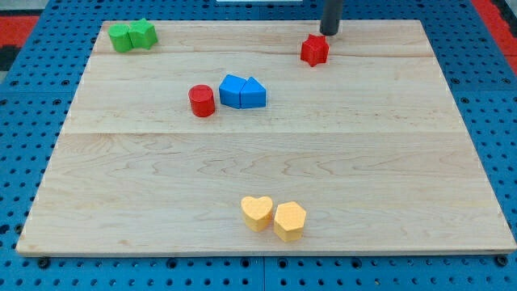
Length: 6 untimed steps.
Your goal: Slide the red star towards the top center
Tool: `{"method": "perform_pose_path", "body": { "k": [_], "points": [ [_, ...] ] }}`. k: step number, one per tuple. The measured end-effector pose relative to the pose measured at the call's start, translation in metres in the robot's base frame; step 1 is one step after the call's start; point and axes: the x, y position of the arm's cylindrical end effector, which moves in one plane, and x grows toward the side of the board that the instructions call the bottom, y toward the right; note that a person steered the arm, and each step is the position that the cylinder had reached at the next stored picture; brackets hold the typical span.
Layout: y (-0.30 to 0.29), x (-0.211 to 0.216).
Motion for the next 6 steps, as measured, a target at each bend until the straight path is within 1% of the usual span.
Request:
{"method": "perform_pose_path", "body": {
  "k": [1, 2, 3, 4, 5, 6],
  "points": [
    [0.042, 0.054],
    [0.043, 0.095],
    [-0.017, 0.072],
    [-0.07, 0.035],
    [-0.09, 0.027],
    [-0.054, 0.099]
  ]
}}
